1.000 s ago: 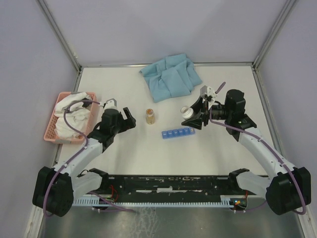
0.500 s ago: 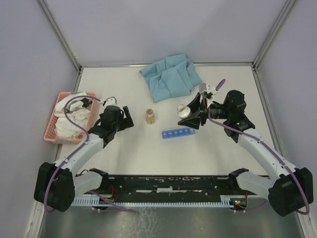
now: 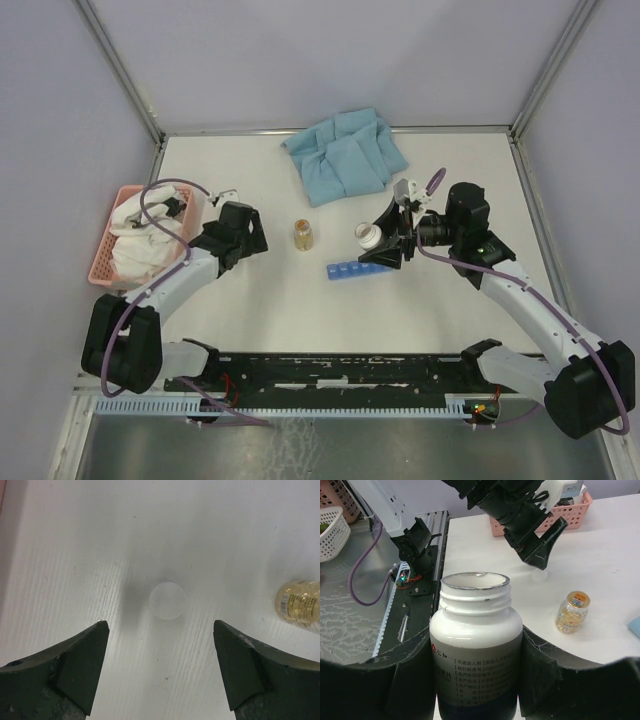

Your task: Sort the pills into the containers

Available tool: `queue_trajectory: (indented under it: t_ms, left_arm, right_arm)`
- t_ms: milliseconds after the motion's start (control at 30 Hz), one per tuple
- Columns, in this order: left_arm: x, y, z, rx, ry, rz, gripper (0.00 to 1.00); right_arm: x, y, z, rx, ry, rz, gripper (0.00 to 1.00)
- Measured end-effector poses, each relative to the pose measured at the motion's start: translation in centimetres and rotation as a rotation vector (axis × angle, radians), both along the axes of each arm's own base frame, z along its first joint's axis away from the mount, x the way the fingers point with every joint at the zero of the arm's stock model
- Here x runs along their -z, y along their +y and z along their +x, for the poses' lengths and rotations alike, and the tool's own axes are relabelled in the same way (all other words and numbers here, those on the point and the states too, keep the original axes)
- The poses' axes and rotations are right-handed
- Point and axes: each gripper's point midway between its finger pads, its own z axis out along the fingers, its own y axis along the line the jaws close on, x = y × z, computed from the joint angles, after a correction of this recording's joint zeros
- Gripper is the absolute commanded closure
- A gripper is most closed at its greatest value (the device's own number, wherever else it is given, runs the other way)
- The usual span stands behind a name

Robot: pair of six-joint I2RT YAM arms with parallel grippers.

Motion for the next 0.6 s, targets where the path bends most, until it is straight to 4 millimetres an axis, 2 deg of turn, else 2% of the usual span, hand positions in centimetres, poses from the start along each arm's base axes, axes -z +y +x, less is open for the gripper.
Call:
queue_trajectory:
  t_ms: [267, 400, 600]
  left_arm:
    - [-0.2, -0.1, 2.0, 0.007, 0.051, 0.063, 0.19]
    - [0.7, -0.5, 2.4, 0.024, 0.087, 0.069, 0.20]
    - [2.8, -0.5, 1.8, 0.040, 0.165, 0.083, 0.24]
  right_arm:
    - [0.4, -0.2, 0.0, 0.000, -0.003, -0.011, 0.99]
    - [0.2, -0.5, 0.2, 0.012, -0.015, -0.009, 0.99]
    - [-0.3, -0.8, 0.0, 0.016, -0.034, -0.001, 0.99]
